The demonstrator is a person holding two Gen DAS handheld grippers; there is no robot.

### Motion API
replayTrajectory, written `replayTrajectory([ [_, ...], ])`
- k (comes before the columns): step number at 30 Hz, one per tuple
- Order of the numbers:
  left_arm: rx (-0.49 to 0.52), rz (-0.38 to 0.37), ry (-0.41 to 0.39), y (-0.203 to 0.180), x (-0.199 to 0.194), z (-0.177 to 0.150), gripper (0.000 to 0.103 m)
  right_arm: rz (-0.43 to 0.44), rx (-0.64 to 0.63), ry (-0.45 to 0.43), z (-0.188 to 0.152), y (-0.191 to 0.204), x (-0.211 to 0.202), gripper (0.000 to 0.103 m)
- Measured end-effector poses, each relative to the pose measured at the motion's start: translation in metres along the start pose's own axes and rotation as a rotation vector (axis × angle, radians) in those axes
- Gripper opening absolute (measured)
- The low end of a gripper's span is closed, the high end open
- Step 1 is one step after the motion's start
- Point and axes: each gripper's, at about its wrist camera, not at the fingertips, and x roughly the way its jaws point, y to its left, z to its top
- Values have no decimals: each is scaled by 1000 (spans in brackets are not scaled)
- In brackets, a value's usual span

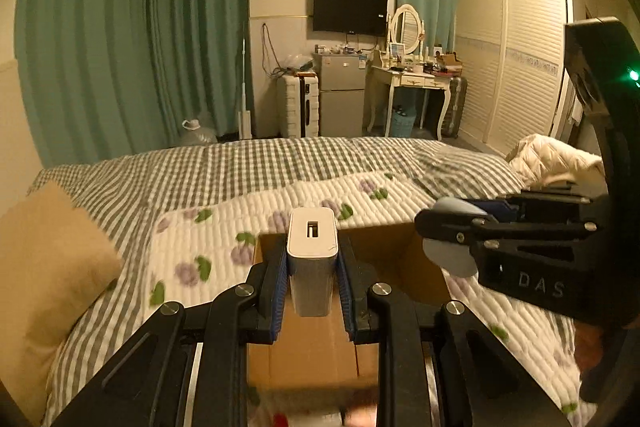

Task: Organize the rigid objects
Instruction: 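Grasp the white charger with left tool while right tool grasps the light blue earbud case, then lower charger and earbud case into the cardboard box, opening both tools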

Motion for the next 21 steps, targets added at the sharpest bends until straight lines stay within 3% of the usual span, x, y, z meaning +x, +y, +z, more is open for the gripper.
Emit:
replayTrajectory([
  [4, 9, -15, 43, 3, 47, 12, 23, -23, 48, 21, 18, -20, 40, 22],
  [10, 44, -18, 163, -7, 112, -12, 23, -86, 88, 111, -1, -44, 98, 22],
  [15, 14, -49, 214, -7, 137, -35, 23, -106, 127, 163, -21, -59, 125, 22],
  [21, 38, -3, 270, -10, 146, -48, 25, -106, 115, 155, -30, -61, 131, 23],
])
